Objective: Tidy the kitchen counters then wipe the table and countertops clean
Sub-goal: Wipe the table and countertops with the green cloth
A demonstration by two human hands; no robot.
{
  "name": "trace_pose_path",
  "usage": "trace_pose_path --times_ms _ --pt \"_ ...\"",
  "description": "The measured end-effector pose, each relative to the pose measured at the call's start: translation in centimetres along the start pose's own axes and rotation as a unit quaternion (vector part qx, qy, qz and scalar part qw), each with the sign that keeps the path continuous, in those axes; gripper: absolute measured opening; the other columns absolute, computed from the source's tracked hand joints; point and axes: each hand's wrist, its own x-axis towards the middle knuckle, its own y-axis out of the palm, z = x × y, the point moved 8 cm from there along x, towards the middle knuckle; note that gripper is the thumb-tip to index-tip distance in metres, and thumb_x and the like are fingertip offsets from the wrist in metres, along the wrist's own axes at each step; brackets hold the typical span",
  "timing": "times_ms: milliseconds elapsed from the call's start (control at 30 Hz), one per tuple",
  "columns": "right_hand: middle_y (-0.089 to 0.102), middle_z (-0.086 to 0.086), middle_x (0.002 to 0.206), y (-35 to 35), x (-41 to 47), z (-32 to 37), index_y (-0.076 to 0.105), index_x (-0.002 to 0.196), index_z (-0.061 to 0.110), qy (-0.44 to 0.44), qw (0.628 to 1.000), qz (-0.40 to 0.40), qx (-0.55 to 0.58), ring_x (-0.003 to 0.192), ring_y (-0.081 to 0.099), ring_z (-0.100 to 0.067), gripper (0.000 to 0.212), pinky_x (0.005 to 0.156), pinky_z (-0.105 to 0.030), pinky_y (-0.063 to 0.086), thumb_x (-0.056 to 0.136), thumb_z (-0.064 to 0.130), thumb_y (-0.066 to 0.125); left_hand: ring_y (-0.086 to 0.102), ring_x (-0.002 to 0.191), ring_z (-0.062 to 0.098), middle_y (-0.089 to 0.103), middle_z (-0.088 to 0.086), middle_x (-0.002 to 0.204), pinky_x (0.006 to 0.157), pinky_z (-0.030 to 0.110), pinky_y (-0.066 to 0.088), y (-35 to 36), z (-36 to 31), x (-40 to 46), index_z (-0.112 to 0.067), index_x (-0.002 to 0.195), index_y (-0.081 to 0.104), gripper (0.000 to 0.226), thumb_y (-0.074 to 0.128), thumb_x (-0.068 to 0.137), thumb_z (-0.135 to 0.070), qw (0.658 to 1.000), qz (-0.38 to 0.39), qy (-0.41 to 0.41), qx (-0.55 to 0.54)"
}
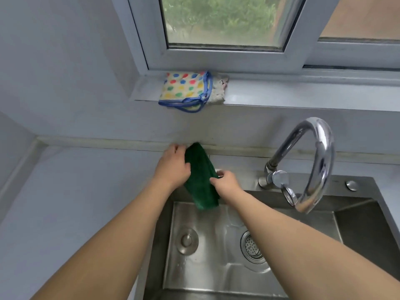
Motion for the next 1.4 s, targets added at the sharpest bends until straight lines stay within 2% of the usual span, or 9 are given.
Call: trace_pose_path --times_ms 133,333,433,533,633,833,967,1200,1400 --pt "0.056 -0.011 0.131 -2.2 -0.3 -1.7 0.046 0.137 0.007 -0.022 0.992 -0.034 -0.123 0.119 0.053 -0.028 0.043 0.087 -0.028 0.04 0.095 0.016 0.045 0.005 0.149 0.032 0.002 0.011 0.164 0.122 0.041 0.013 9.0 -1.3 -1.1 -0.017 0.157 0.005 0.089 0.058 0.091 -0.042 0.976 0.203 0.044 0.069" --pt "0.049 -0.011 0.131 -6.4 -2.2 -7.4 0.048 0.13 0.007 -0.018 0.954 -0.052 -0.295 0.121 0.048 -0.032 0.038 0.097 -0.036 0.039 0.093 0.015 0.043 -0.014 0.149 0.034 -0.017 0.013 0.162 0.121 0.047 -0.004 11.4 -1.0 0.5 -0.012 0.154 -0.015 0.132 0.067 0.07 -0.071 0.973 0.177 -0.014 0.148" --pt "0.051 -0.013 0.127 -9.9 -4.1 -11.3 0.05 0.125 0.009 0.02 0.964 -0.11 -0.24 0.122 0.047 -0.031 0.036 0.1 -0.036 0.037 0.091 0.02 0.05 -0.014 0.148 0.037 -0.018 0.017 0.161 0.121 0.047 -0.005 11.8 -1.6 0.6 -0.008 0.153 -0.017 0.138 0.068 0.067 -0.074 0.964 0.182 -0.008 0.193" --pt "0.038 -0.013 0.143 -14.4 -4.5 -12.8 0.037 0.139 0.008 0.014 0.933 -0.179 -0.311 0.135 0.033 -0.029 0.054 0.117 -0.039 0.02 0.09 0.023 0.053 -0.015 0.148 0.038 -0.019 0.02 0.16 0.121 0.048 -0.007 13.0 -3.8 0.2 -0.005 0.152 -0.019 0.137 0.068 0.069 -0.071 0.962 0.178 0.012 0.207" --pt "-0.004 -0.011 0.161 -15.6 -3.3 -13.3 0.001 0.153 0.01 -0.013 0.889 -0.11 -0.445 0.148 -0.005 -0.027 0.082 0.12 -0.041 -0.004 0.089 0.025 0.049 -0.017 0.147 0.04 -0.02 0.022 0.159 0.12 0.048 -0.007 14.6 -6.2 0.2 -0.003 0.151 -0.02 0.135 0.067 0.073 -0.069 0.961 0.177 0.028 0.212" --pt "-0.022 -0.012 0.158 -15.5 -2.0 -15.0 -0.015 0.152 0.008 0.021 0.878 -0.006 -0.478 0.147 -0.016 -0.026 0.09 0.12 -0.042 -0.006 0.089 0.019 0.049 -0.009 0.15 0.036 -0.015 0.018 0.161 0.122 0.052 -0.001 19.0 -12.9 -0.1 -0.024 0.149 -0.02 0.097 0.051 0.088 -0.05 0.981 0.184 0.059 0.015" --pt "-0.023 -0.011 0.158 -15.3 -1.8 -15.5 -0.016 0.151 0.008 0.013 0.88 0.008 -0.474 0.147 -0.016 -0.026 0.093 0.12 -0.042 -0.006 0.091 0.027 0.052 -0.011 0.148 0.039 -0.017 0.02 0.158 0.121 0.05 -0.007 20.7 -13.6 1.1 -0.006 0.144 -0.032 0.119 0.062 0.084 -0.049 0.984 0.062 0.083 0.143" --pt "-0.006 -0.006 0.162 -17.8 -3.5 -14.9 -0.003 0.155 0.013 0.014 0.895 0.029 -0.446 0.149 -0.006 -0.023 0.08 0.121 -0.042 -0.003 0.09 0.018 0.044 -0.001 0.149 0.003 0.005 -0.006 0.164 0.101 0.0 -0.022 22.9 -10.0 -1.9 -0.021 0.158 0.01 0.074 0.049 0.094 -0.02 0.997 0.08 0.02 0.006" --pt "-0.003 -0.008 0.162 -19.4 -7.8 -17.1 0.001 0.155 0.012 0.026 0.896 0.046 -0.44 0.149 -0.003 -0.025 0.073 0.121 -0.043 -0.001 0.094 0.02 0.04 0.016 0.148 0.03 0.012 0.011 0.163 0.12 0.036 0.017 20.0 -16.7 -8.8 -0.01 0.157 0.007 0.075 0.05 0.097 -0.024 0.988 0.134 0.005 0.073"
